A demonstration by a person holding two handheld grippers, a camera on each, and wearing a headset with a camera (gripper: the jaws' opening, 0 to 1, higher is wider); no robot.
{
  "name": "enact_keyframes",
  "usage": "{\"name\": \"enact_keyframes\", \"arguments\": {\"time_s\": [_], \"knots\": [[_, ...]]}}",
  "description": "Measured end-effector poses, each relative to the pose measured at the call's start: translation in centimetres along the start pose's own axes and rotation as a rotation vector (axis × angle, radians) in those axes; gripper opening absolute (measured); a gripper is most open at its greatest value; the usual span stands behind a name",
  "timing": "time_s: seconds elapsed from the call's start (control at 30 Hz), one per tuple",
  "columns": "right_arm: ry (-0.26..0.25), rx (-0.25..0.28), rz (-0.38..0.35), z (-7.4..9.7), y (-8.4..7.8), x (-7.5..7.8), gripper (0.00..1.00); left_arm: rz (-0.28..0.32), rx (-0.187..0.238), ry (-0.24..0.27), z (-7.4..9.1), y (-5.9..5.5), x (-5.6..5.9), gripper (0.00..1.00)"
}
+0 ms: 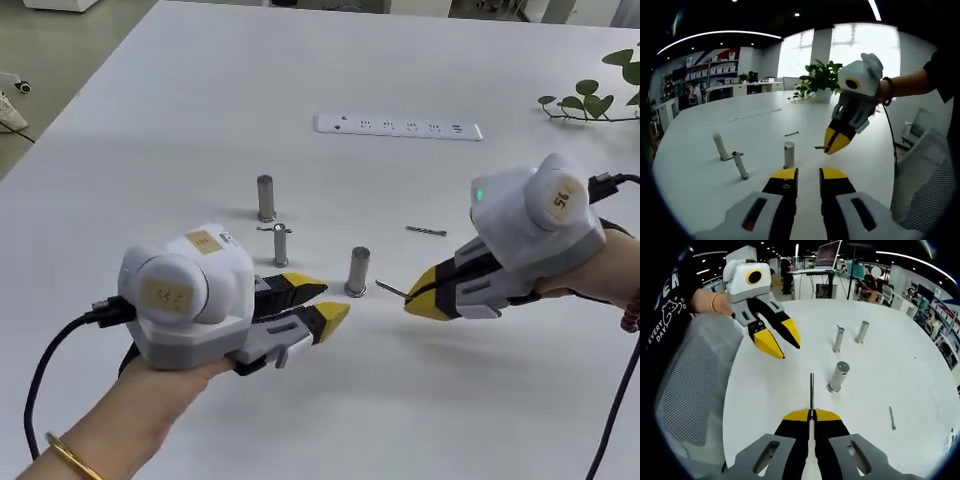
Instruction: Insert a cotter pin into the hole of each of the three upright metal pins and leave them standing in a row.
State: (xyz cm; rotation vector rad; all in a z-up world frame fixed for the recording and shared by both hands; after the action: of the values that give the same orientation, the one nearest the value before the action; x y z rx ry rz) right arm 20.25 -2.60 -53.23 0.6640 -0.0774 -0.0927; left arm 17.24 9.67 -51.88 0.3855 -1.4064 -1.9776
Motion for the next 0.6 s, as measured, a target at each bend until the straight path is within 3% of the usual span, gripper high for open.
{"name": "enact_keyframes", "arguments": {"time_s": [0.27,0.6], "knots": [[-0.023,-0.056,0.035,0.3,-0.5,1.7,0.00,-0.016,-0.036,0.010,-0.7,-0.8,0.3,0.17],[-0.037,-0.130,0.096,0.1,-1.3,3.0,0.00,-0.033,-0.058,0.092,-1.7,-1.2,-1.2,0.22]]}}
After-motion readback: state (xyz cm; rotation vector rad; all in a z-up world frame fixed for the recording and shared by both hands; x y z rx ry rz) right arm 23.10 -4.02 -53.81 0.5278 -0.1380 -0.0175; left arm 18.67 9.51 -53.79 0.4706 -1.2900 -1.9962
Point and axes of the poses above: the centre of the closed fingertips' face, and the gripper's own axes: z roughly backward along the fingers, x roughly to its right, y roughly out of its top, the point moved 4 cm from there along z, roughly backward along the fingers, and after that the axes turned 1 degree about z, right-handed, at the moved point
